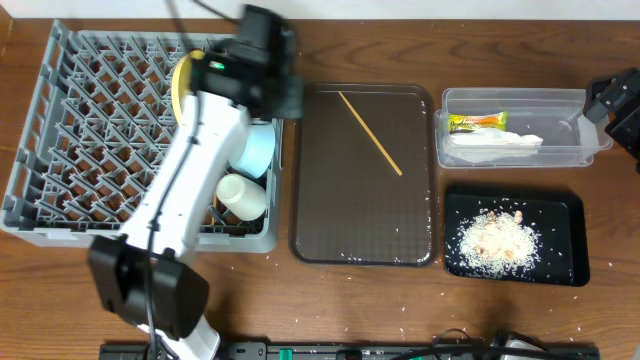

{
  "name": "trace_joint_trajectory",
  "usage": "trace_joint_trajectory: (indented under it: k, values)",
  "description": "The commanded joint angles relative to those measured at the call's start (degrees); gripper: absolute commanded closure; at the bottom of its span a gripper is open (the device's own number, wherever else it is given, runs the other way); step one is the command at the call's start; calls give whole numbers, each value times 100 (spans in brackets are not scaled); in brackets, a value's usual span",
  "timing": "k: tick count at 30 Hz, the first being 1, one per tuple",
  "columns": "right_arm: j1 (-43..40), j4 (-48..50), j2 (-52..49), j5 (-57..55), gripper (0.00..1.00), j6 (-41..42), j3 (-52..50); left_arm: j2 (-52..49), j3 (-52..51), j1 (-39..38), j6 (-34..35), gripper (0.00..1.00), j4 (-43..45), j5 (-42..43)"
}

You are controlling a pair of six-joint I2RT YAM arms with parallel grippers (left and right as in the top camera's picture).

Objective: Sort waste into correct bins and load items into the dishwasher
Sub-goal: 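Reach left gripper to the second chopstick and grasp it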

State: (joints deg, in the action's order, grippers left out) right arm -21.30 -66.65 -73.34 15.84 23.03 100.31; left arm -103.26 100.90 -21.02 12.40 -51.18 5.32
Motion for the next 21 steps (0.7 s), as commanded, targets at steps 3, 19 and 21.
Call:
trace_joint_trajectory:
  k: [3,19,21]
  values:
    - [-39,-9,11,4,1,9,0,-680,-33,-994,2107,51,772,-682]
    - [-39,-9,11,4,1,9,0,-2376,-33,-1644,2800,51,2057,-988]
    - [-39,-9,11,4,1,9,0,-2474,-33,-1709,2800,52,2203,-992]
